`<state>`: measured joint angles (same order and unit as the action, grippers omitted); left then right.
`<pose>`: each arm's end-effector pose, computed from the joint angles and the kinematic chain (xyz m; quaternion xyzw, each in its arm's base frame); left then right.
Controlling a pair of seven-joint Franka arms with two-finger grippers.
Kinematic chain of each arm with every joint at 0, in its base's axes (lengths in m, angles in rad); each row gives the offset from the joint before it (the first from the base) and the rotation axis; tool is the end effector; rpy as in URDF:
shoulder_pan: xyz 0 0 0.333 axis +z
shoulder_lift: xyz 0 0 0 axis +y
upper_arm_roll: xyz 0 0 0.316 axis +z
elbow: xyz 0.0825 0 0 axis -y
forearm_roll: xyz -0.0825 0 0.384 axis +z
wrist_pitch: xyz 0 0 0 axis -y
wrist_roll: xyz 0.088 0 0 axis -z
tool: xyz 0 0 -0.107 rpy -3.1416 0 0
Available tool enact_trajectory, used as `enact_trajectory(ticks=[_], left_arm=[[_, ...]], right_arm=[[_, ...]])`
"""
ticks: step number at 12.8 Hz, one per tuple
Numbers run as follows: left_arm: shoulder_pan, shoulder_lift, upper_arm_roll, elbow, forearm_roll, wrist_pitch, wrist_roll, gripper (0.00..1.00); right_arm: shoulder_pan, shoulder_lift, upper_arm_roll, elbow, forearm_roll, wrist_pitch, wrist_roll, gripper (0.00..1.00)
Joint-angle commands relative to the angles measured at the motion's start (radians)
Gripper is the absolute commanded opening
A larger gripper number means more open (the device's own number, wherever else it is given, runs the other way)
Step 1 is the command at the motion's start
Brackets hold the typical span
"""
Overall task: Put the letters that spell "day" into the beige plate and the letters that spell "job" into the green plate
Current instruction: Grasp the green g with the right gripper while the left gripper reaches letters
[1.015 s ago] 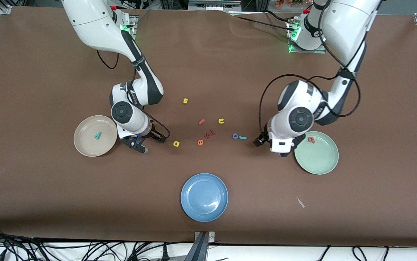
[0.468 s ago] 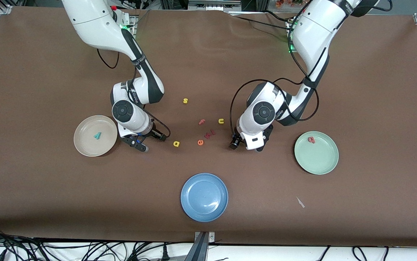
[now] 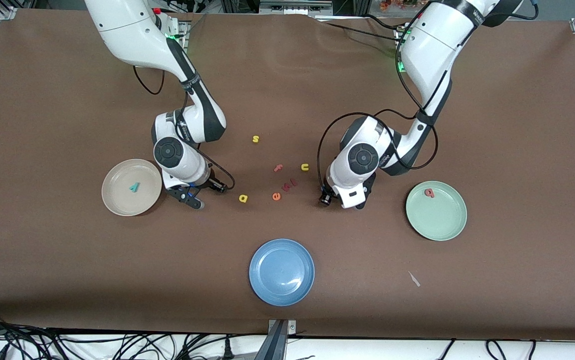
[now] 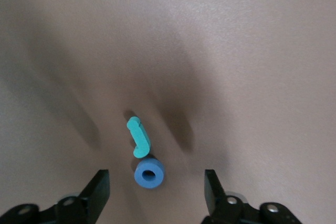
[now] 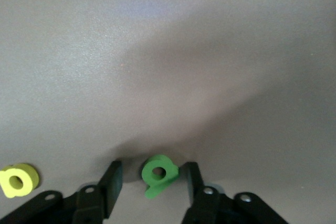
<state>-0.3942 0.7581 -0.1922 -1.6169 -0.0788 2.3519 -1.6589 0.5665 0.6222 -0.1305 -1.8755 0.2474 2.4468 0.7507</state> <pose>0.5831 -0.3693 0.1852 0.8274 0.5537 -0.0872 0.0349 0.5704 0.2697 0.1758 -0.9697 0.2403 0.0383 0.0210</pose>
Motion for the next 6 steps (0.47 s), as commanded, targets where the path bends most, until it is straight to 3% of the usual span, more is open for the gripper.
enact_trajectory(ticks=[1,6], left_arm=[[-0.008,0.032,0.007,0.025,-0.001,-0.005,-0.018,0.78],[-0.008,0.03,0.005,0.026,-0.001,-0.005,-0.019,0.74]], right_arm=[[0.004,-0.029,0.002,-0.025,0.02,-0.026,0.007,0.48],[0.004,-0.027,0.002,-0.019,0.02,-0.026,0.006,0.22]])
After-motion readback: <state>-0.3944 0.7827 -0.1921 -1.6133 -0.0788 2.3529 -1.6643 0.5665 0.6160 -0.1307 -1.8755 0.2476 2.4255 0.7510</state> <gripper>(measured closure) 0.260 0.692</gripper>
